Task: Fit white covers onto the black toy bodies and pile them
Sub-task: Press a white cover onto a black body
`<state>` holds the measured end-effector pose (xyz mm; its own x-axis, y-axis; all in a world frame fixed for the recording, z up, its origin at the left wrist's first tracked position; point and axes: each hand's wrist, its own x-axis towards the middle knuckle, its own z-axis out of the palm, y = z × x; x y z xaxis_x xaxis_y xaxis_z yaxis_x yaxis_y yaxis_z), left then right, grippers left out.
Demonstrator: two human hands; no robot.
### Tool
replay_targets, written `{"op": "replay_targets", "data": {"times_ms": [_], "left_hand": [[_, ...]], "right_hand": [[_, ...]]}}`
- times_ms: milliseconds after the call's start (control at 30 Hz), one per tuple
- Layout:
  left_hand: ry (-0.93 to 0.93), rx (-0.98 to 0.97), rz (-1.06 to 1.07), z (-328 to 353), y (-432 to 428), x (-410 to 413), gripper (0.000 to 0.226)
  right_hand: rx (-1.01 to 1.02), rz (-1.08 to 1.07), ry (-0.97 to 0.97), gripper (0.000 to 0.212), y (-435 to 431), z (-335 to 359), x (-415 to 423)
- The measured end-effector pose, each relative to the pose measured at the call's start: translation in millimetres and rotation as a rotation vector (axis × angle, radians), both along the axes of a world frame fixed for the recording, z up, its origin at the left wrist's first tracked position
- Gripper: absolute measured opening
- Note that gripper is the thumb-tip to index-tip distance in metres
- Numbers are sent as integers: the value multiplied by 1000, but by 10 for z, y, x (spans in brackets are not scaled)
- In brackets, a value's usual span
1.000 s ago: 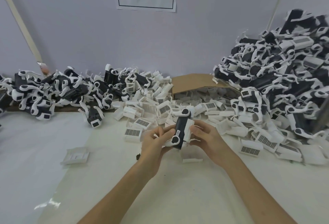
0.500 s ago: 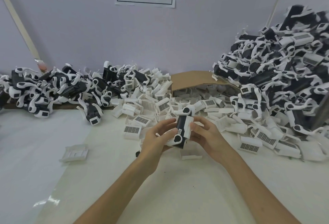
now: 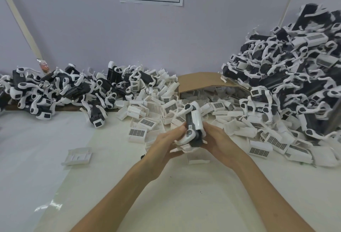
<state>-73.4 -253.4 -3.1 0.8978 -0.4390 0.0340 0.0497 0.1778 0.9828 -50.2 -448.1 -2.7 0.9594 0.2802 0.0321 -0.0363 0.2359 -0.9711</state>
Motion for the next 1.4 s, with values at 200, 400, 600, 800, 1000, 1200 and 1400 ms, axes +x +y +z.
{"op": "replay_targets", "data": {"times_ms": [200, 400, 600, 800, 1000, 1200, 1400], "left_hand": [[-122, 78, 7, 24, -74, -69, 47], [-198, 74, 198, 6, -93, -62, 32], [-216, 81, 260, -32, -148, -81, 41], [-222, 91, 279, -39, -148, -89, 39], [-277, 99, 300, -46, -173, -98, 40], [-182, 62, 275, -37, -165, -90, 37], [94, -132, 163, -7, -123, -53, 34]], "right_hand": [[112, 78, 82, 47, -18, 45, -33], [32, 62, -25, 47, 60, 15, -51], [-51, 43, -83, 38, 71, -22, -34], [-70, 1, -126, 41, 110, -21, -45], [-102, -44, -200, 43, 127, -14, -63], [-141, -65, -199, 43, 165, -40, -52], [-120, -85, -151, 40, 100, -31, -39]]}}
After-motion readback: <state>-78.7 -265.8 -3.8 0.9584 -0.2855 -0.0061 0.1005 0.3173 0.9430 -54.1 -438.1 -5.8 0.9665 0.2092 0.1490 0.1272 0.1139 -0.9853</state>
